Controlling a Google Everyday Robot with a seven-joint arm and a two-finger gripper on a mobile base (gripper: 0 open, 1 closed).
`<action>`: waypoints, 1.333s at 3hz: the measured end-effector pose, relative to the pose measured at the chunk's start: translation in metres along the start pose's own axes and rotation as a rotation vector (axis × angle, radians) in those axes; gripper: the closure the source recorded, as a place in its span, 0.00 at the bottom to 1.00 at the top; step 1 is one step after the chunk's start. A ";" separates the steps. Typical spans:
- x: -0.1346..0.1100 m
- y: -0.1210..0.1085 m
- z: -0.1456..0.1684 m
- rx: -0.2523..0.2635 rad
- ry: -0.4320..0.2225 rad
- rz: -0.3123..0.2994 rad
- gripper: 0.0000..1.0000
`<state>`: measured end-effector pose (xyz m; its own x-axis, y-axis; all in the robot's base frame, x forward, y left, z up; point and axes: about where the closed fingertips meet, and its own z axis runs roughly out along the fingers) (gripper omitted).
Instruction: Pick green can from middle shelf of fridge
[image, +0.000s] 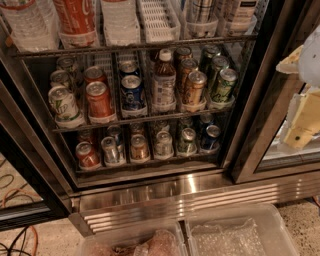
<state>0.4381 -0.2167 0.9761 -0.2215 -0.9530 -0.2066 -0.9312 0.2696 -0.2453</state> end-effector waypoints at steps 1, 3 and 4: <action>0.000 0.000 0.000 0.000 0.000 0.000 0.00; -0.016 0.012 0.035 -0.033 -0.072 0.084 0.00; -0.018 0.030 0.073 -0.034 -0.130 0.154 0.00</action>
Offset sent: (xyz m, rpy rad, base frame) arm 0.0117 0.0181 -0.0179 0.0485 0.0271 -0.0267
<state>0.4351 -0.1811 0.9036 -0.3250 -0.8744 -0.3603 -0.8989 0.4041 -0.1697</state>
